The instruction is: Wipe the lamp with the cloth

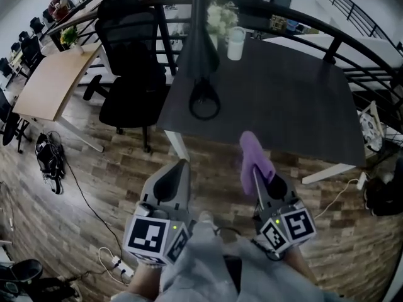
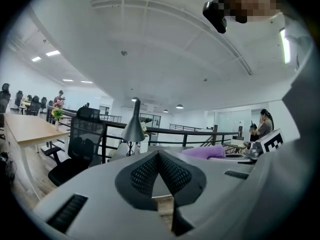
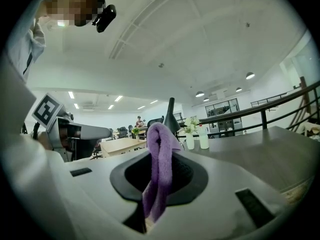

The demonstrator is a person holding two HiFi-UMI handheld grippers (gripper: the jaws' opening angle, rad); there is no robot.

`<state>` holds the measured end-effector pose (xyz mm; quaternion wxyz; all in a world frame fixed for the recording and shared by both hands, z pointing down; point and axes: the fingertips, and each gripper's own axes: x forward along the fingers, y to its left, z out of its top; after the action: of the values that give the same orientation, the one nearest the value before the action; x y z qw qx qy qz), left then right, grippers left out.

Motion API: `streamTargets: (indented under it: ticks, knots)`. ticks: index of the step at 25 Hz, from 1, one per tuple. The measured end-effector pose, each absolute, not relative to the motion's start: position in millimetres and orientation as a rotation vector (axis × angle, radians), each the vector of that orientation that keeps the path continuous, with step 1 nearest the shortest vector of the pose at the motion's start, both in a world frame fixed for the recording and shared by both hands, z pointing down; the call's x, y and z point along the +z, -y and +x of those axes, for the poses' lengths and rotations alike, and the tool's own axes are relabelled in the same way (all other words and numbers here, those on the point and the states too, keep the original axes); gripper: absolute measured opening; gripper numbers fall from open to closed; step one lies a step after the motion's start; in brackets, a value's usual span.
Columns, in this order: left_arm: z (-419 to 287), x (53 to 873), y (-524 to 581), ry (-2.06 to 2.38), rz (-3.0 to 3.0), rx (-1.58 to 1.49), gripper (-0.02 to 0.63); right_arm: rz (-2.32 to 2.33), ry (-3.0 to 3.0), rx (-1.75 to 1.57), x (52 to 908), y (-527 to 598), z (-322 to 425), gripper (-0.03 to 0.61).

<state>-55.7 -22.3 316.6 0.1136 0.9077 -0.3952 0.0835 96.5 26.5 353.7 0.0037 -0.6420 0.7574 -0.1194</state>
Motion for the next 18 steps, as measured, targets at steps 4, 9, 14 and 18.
streamTargets:
  ticks: [4,9,14,18]
  knots:
    - [-57,317,53,1.154,2.672,0.245,0.000,-2.021,-2.353,-0.342,351,6,99,0.051]
    - [-62,319,80,1.138,2.697,0.241,0.000,-2.043,-2.329,-0.303,347,33,97,0.051]
    - [-62,321,92,1.130,2.691,0.230,0.000,-2.073,-2.339,-0.284,350,48,104,0.051]
    - [-62,328,95,1.132,2.658,0.251,0.000,-2.084,-2.343,-0.296,352,56,108,0.051]
